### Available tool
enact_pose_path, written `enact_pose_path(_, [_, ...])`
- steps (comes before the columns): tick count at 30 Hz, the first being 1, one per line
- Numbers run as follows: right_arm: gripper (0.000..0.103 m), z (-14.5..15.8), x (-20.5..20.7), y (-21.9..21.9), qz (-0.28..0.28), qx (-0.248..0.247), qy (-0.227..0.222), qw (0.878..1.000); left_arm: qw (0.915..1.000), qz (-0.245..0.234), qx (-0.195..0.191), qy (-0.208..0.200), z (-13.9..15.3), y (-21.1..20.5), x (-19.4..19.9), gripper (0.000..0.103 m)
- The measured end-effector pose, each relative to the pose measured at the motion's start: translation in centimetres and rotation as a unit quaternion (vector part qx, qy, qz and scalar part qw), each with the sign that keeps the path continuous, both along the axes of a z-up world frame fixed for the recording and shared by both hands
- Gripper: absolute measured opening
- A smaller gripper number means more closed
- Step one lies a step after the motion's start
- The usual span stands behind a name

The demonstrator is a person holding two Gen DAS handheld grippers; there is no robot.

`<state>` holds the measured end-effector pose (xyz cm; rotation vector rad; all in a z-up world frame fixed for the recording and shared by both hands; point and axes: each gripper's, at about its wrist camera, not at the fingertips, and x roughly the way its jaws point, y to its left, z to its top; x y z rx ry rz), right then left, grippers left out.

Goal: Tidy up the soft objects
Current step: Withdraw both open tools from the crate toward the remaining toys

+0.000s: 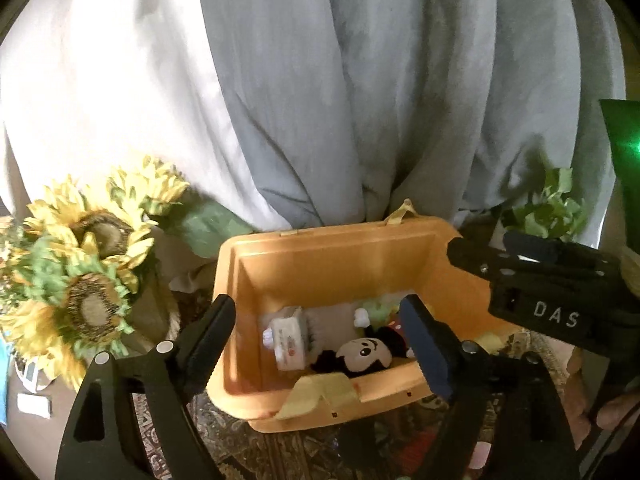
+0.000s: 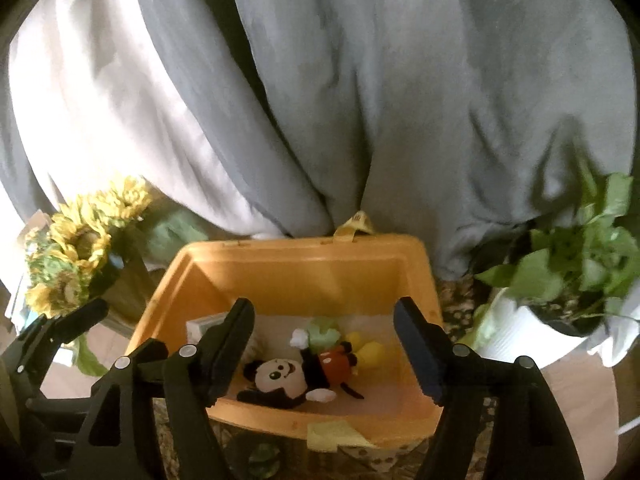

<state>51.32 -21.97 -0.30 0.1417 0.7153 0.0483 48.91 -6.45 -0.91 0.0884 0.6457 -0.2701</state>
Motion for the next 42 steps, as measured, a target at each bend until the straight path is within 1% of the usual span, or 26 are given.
enact_pose_path(1, [0.077,0.2,-0.3,0.0,-0.003,-0.001,-0.004,1.0,1.0,0.001,0.002,-0.003,0.2,0.1,-0.4,0.085])
enact_pose_path(5, [0.078,1.3,-2.2,-0.2,-0.014,-0.003,-0.023,1.0,0.9997,0.009,0.007,-0.021,0.9,0.2,-2.4,0.087])
enact_pose_path(10, [0.078,1.8,-5.1,0.1,-0.026,-0.025,-0.044,0.998,0.9989,0.019,0.018,-0.039,1.3,0.6,-4.9,0.089])
enact_pose_path(15, [0.078,1.7,-7.7,0.4,-0.031,-0.034,-0.059,0.997,0.9984,0.029,0.022,-0.044,0.9,0.9,-7.1,0.089])
enact_pose_path(21, [0.078,1.6,-10.8,0.5,-0.042,-0.073,-0.076,0.994,0.9969,0.04,0.045,-0.051,-0.1,1.5,-10.2,0.09])
enact_pose_path(23, [0.078,1.5,-11.8,0.5,-0.045,-0.077,-0.078,0.993,0.9965,0.045,0.046,-0.054,-0.5,1.7,-11.3,0.09])
enact_pose_path(28, [0.078,0.8,-13.7,0.6,-0.051,-0.084,-0.074,0.992,0.9963,0.052,0.041,-0.055,-1.4,2.1,-13.1,0.09])
enact_pose_path(35, [0.078,-0.8,-15.6,0.5,-0.056,-0.084,-0.055,0.993,0.994,0.062,0.062,-0.066,-3.2,2.1,-15.7,0.09])
enact_pose_path(38, [0.078,-1.7,-16.4,0.5,-0.06,-0.08,-0.044,0.994,0.994,0.059,0.071,-0.058,-4.2,2.1,-16.5,0.09])
enact_pose_path(42, [0.078,-3.1,-17.5,0.6,-0.06,-0.082,-0.023,0.995,0.9955,0.053,0.069,-0.039,-5.3,2.1,-17.1,0.09])
